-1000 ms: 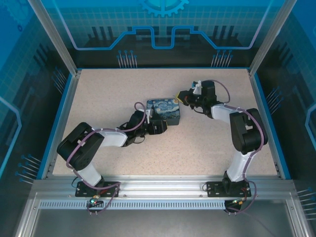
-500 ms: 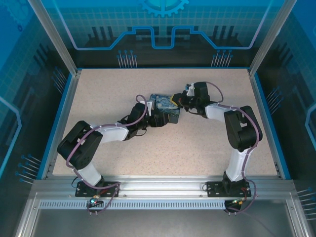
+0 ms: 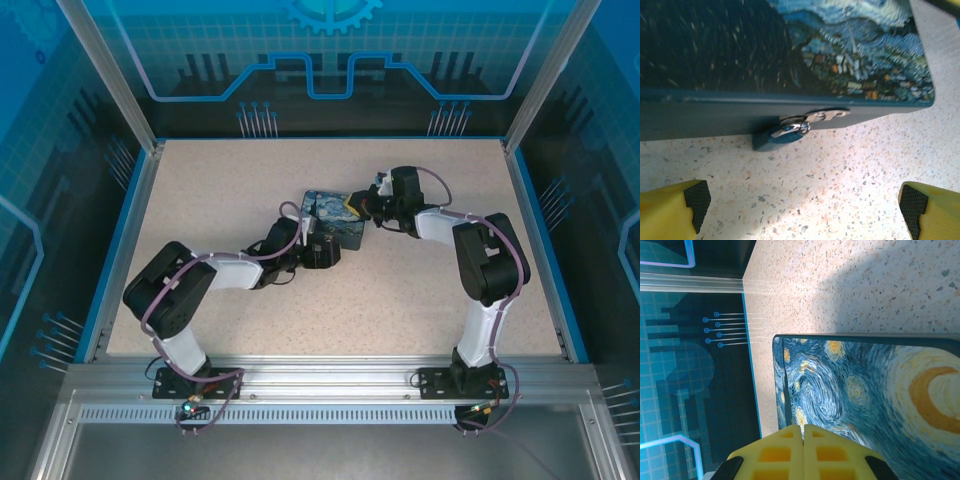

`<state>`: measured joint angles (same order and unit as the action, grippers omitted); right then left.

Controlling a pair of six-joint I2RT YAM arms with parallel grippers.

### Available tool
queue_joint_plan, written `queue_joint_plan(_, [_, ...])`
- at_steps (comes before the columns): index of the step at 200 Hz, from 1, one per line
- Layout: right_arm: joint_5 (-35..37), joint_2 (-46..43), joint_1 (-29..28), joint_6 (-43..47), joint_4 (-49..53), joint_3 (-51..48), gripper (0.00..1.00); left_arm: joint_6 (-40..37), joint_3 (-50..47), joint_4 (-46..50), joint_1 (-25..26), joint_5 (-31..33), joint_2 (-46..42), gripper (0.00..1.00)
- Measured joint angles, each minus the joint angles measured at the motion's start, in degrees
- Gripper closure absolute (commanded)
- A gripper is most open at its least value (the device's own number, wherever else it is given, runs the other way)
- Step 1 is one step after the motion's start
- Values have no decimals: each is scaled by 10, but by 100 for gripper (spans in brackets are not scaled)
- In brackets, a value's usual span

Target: Unlock a padlock with a key

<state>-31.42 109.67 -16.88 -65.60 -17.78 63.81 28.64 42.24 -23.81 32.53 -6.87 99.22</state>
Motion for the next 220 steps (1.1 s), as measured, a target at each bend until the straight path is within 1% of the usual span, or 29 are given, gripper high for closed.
queue_joint_plan(58, [9,0,0,2,18,8,100,-32,20,-5,8,1,31,1])
queue_joint_plan(93, [11,0,0,5,26,10,100,-51,23,-24,18,20,45,1])
queue_joint_plan(153, [15,0,-1,20,54,23,100,-59,23,-73,34,56,66,1])
queue_joint_plan(220, [23,0,-8,31,89,28,100,-61,45,-92,41,62,92,1])
